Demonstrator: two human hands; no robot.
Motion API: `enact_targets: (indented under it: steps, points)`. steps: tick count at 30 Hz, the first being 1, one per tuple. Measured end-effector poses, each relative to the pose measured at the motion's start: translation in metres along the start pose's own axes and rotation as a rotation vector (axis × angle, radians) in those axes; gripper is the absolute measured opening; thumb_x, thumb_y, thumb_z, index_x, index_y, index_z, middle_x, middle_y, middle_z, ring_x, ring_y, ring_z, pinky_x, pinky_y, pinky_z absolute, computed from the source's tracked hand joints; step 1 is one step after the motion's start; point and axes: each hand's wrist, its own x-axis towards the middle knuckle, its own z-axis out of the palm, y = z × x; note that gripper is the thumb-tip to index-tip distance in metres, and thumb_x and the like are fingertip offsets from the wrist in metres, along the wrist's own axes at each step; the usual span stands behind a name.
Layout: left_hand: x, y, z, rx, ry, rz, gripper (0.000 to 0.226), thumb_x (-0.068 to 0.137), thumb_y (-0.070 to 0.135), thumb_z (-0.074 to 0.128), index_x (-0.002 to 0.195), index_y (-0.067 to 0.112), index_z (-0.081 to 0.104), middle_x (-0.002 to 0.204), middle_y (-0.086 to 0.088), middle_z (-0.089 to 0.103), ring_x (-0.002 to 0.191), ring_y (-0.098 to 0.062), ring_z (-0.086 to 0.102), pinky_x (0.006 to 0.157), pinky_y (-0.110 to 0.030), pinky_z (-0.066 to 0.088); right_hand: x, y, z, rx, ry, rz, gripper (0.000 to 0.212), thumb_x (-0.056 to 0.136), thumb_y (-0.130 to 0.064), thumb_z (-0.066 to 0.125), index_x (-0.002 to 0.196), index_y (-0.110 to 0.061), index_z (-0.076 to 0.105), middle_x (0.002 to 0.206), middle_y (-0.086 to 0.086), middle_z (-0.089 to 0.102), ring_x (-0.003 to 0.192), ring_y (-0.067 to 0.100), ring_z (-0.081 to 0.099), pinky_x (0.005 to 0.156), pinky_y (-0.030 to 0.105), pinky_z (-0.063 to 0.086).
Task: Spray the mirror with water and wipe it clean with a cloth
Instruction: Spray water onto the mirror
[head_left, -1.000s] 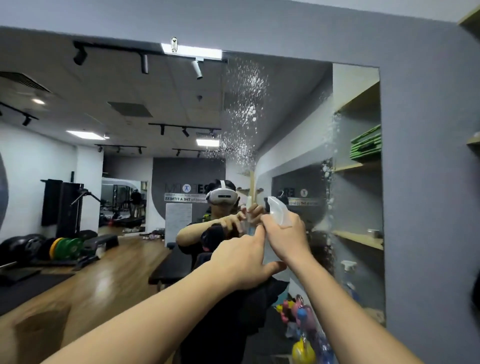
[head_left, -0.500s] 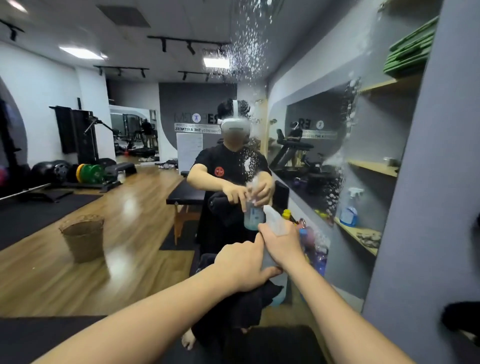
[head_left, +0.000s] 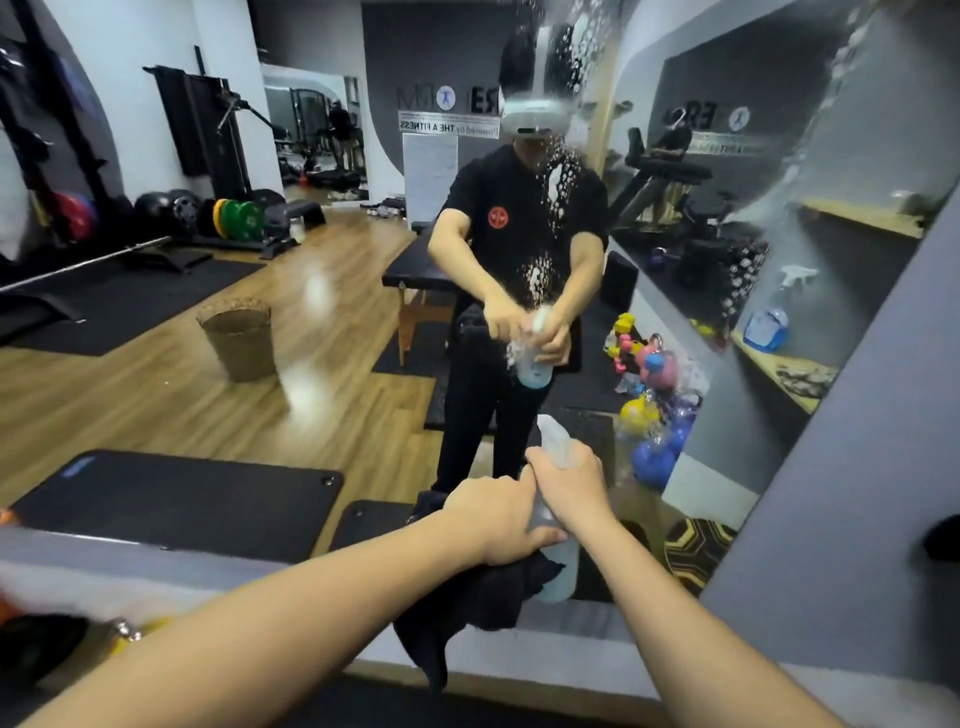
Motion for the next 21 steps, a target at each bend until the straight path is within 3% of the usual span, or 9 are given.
enact_targets:
  steps: [2, 4, 6, 10, 12, 14, 17, 21]
  points:
    - [-0.006, -0.001, 0.014, -0.016, -0.037, -0.009, 0.089, 0.095, 0.073, 0.047, 0.15, 0.006, 0.028, 0.119, -0.014, 0.068, 0.105, -0.037, 0.067, 0.079, -0.044, 0.048, -0.01, 0.008, 0.007, 0.029, -0.033, 0.06, 0.021, 0.091, -0.027, 0.059, 0.088, -0.007, 0.065, 0.077, 0.01, 0.065, 0.078, 0.028, 0.061, 0.072, 0.042, 0.049]
    - [-0.011, -0.004, 0.029, -0.04, -0.064, -0.011, 0.086, 0.093, 0.074, 0.048, 0.146, 0.007, 0.033, 0.119, -0.014, 0.068, 0.106, -0.037, 0.067, 0.086, -0.046, 0.05, -0.019, 0.018, 0.016, 0.038, -0.064, 0.083, 0.018, 0.091, -0.026, 0.059, 0.087, -0.009, 0.064, 0.077, 0.01, 0.065, 0.078, 0.029, 0.061, 0.072, 0.041, 0.048]
    - [-0.016, -0.007, 0.043, -0.065, -0.1, -0.013, 0.084, 0.092, 0.075, 0.05, 0.143, 0.009, 0.038, 0.119, -0.012, 0.069, 0.108, -0.036, 0.066, 0.094, -0.048, 0.051, -0.029, 0.027, 0.024, 0.044, -0.096, 0.102, 0.02, 0.092, -0.027, 0.059, 0.095, -0.008, 0.065, 0.084, 0.008, 0.064, 0.084, 0.028, 0.061, 0.075, 0.041, 0.049]
    - [-0.027, -0.01, 0.067, -0.156, -0.153, -0.063, 0.082, 0.087, 0.077, 0.055, 0.14, 0.015, 0.041, 0.12, -0.01, 0.066, 0.109, -0.034, 0.065, 0.083, -0.044, 0.049, -0.045, 0.042, 0.037, 0.019, -0.17, 0.127, 0.032, 0.095, -0.027, 0.055, 0.122, -0.012, 0.062, 0.089, 0.007, 0.066, 0.089, 0.026, 0.062, 0.08, 0.042, 0.052]
    - [-0.036, -0.011, 0.08, -0.207, -0.185, -0.097, 0.08, 0.087, 0.076, 0.055, 0.137, 0.016, 0.042, 0.12, -0.01, 0.064, 0.109, -0.034, 0.064, 0.086, -0.045, 0.051, -0.051, 0.047, 0.043, -0.022, -0.216, 0.127, 0.038, 0.095, -0.027, 0.052, 0.132, -0.015, 0.056, 0.101, 0.012, 0.068, 0.096, 0.03, 0.061, 0.086, 0.044, 0.051]
    - [-0.044, -0.013, 0.094, -0.244, -0.212, -0.122, 0.078, 0.086, 0.077, 0.055, 0.134, 0.016, 0.044, 0.116, -0.009, 0.064, 0.108, -0.033, 0.064, 0.088, -0.048, 0.053, -0.058, 0.053, 0.051, -0.027, -0.267, 0.147, 0.045, 0.095, -0.028, 0.05, 0.139, -0.021, 0.05, 0.1, 0.009, 0.067, 0.096, 0.029, 0.06, 0.084, 0.042, 0.05]
    - [-0.057, -0.015, 0.113, -0.259, -0.231, -0.14, 0.075, 0.087, 0.076, 0.054, 0.13, 0.015, 0.045, 0.115, -0.008, 0.066, 0.106, -0.032, 0.064, 0.085, -0.048, 0.054, -0.069, 0.059, 0.064, -0.05, -0.323, 0.163, 0.05, 0.095, -0.026, 0.047, 0.145, -0.027, 0.045, 0.091, 0.004, 0.063, 0.091, 0.026, 0.057, 0.079, 0.04, 0.046]
    - [-0.067, -0.026, 0.119, -0.262, -0.238, -0.158, 0.069, 0.089, 0.074, 0.055, 0.125, 0.016, 0.045, 0.115, -0.007, 0.066, 0.105, -0.031, 0.064, 0.082, -0.045, 0.053, -0.075, 0.056, 0.078, -0.022, -0.318, 0.176, 0.047, 0.096, -0.024, 0.051, 0.142, -0.018, 0.049, 0.097, 0.008, 0.061, 0.094, 0.028, 0.055, 0.082, 0.039, 0.044]
